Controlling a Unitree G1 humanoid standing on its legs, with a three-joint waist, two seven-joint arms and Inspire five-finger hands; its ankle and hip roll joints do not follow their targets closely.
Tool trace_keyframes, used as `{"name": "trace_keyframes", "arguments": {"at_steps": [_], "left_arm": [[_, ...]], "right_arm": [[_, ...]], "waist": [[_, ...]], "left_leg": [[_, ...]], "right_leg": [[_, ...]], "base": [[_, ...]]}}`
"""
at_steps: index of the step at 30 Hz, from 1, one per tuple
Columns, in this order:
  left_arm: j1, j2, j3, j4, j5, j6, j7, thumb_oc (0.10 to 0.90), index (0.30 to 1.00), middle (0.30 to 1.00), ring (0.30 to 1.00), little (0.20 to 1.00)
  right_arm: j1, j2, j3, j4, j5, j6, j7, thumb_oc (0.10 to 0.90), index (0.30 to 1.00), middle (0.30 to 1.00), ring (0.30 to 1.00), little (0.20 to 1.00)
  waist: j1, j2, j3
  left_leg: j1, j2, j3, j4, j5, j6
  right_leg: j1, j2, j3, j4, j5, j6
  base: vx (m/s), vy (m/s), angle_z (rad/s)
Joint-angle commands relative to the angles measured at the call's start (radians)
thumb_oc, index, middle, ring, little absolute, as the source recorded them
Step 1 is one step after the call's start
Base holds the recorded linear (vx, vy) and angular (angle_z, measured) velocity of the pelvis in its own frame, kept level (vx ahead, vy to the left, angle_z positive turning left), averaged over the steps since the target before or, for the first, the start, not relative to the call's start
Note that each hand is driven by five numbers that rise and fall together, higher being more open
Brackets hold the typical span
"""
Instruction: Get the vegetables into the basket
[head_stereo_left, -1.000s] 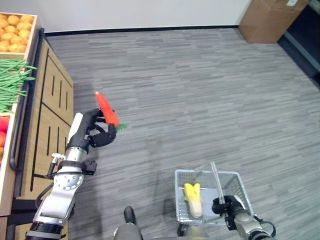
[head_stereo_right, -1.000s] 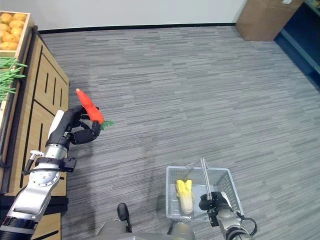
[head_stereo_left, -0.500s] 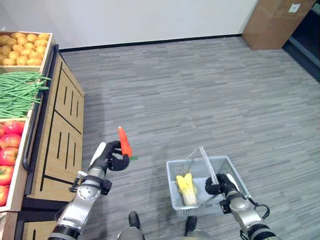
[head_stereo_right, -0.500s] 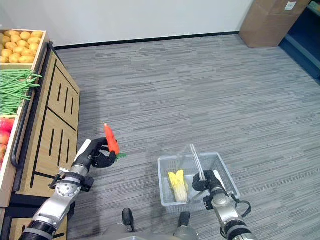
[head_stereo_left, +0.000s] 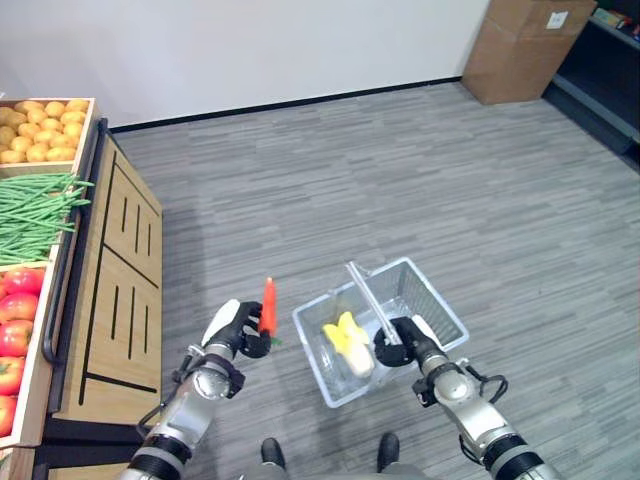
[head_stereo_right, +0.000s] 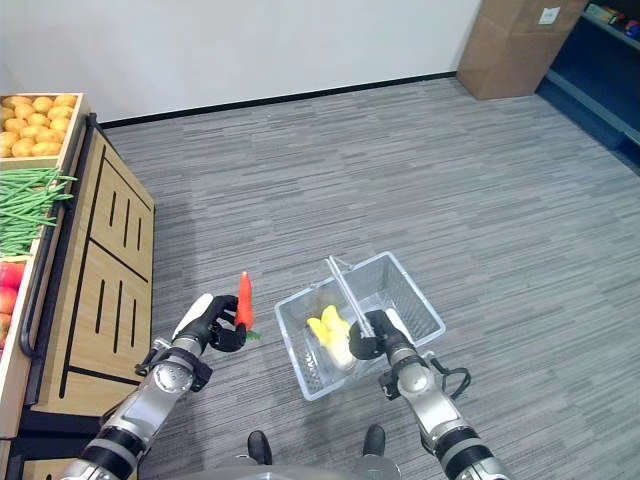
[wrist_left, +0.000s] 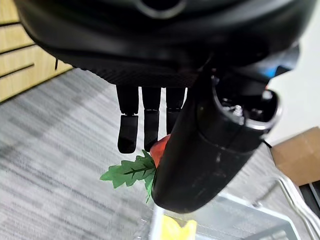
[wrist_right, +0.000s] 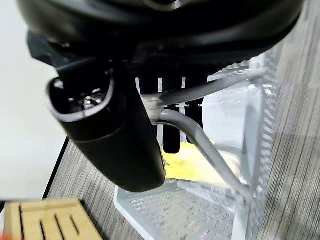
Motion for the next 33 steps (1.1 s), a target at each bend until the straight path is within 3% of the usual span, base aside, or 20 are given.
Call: {"name": "trace_keyframes", "arguments": {"at_steps": [1, 9, 10, 17, 18, 19, 24, 33], "left_arm": [[-0.179, -0.04, -0.075, 0.098, 0.063, -0.044, 0.049, 0.4, 0.3, 0.3, 0.3, 0.3], [-0.27, -0.138, -0.193, 0.327, 0.116, -0.032, 0.06, 0.4, 0.3, 0.3, 0.3, 0.3], [-0.216, -0.09, -0.161, 0.352, 0.143, -0.045, 0.045, 0.4, 0.3, 0.3, 0.3, 0.3], [-0.163, -0.072, -0.199, 0.428, 0.227, -0.052, 0.007, 0.4, 0.3, 0.3, 0.3, 0.3], [-0.293, -0.135, -0.253, 0.38, 0.216, -0.024, -0.027, 0.547, 0.506, 0.506, 0.506, 0.506], [-0.256, -0.091, -0.203, 0.428, 0.216, -0.008, 0.006, 0.9, 1.0, 1.0, 1.0, 1.0], [-0.162, -0.046, -0.194, 0.471, 0.27, -0.054, -0.03, 0.9, 1.0, 1.0, 1.0, 1.0], [-0.155, -0.037, -0.204, 0.425, 0.271, -0.065, -0.033, 0.9, 1.0, 1.0, 1.0, 1.0]], "right_arm": [[-0.183, 0.007, 0.028, -0.152, -0.007, -0.11, -0.003, 0.4, 0.3, 0.3, 0.3, 0.3], [-0.228, 0.018, 0.121, -0.221, 0.04, -0.128, 0.01, 0.4, 0.3, 0.3, 0.3, 0.3], [-0.233, -0.004, 0.099, -0.289, 0.034, -0.127, 0.016, 0.4, 0.3, 0.3, 0.3, 0.3], [-0.275, -0.012, 0.126, -0.381, 0.071, -0.16, 0.028, 0.4, 0.3, 0.3, 0.3, 0.3], [-0.279, 0.006, 0.164, -0.365, 0.086, -0.152, 0.041, 0.4, 0.3, 0.3, 0.3, 0.3], [-0.3, -0.011, 0.153, -0.391, 0.071, -0.141, 0.046, 0.4, 0.3, 0.3, 0.3, 0.3], [-0.308, -0.014, 0.155, -0.391, 0.081, -0.162, 0.053, 0.4, 0.3, 0.3, 0.3, 0.3], [-0.296, -0.021, 0.154, -0.403, 0.079, -0.173, 0.059, 0.4, 0.3, 0.3, 0.3, 0.3]], "waist": [[-0.012, 0.013, -0.036], [-0.04, 0.04, -0.035], [-0.031, 0.052, -0.031], [-0.022, 0.069, -0.032], [-0.046, 0.071, -0.037], [-0.038, 0.074, -0.033], [-0.025, 0.083, -0.039], [-0.024, 0.081, -0.04]], "left_leg": [[0.017, 0.019, -0.002, 0.019, -0.018, -0.05], [0.015, 0.027, 0.012, 0.016, -0.007, -0.059], [0.019, 0.03, 0.018, 0.015, -0.004, -0.061], [0.021, 0.042, 0.021, 0.014, 0.005, -0.069], [0.026, 0.044, 0.026, 0.014, 0.003, -0.071], [0.031, 0.047, 0.033, 0.014, 0.006, -0.072], [0.036, 0.054, 0.032, 0.012, 0.01, -0.078], [0.041, 0.062, 0.026, 0.01, 0.01, -0.081]], "right_leg": [[0.059, 0.005, 0.007, 0.022, -0.063, 0.043], [0.047, 0.012, 0.017, 0.015, -0.059, 0.039], [0.047, 0.013, 0.018, 0.014, -0.06, 0.038], [0.047, 0.022, 0.018, 0.013, -0.06, 0.033], [0.048, 0.023, 0.021, 0.012, -0.061, 0.034], [0.049, 0.024, 0.024, 0.012, -0.06, 0.032], [0.053, 0.03, 0.021, 0.012, -0.062, 0.028], [0.061, 0.035, 0.008, 0.012, -0.065, 0.025]], "base": [[-0.02, -0.038, -0.08], [-0.02, -0.021, -0.04], [-0.01, -0.011, -0.05], [-0.02, -0.015, -0.07], [0.0, 0.0, 0.0], [0.0, 0.0, 0.0], [0.0, -0.004, -0.08], [0.0, 0.0, 0.0]]}}
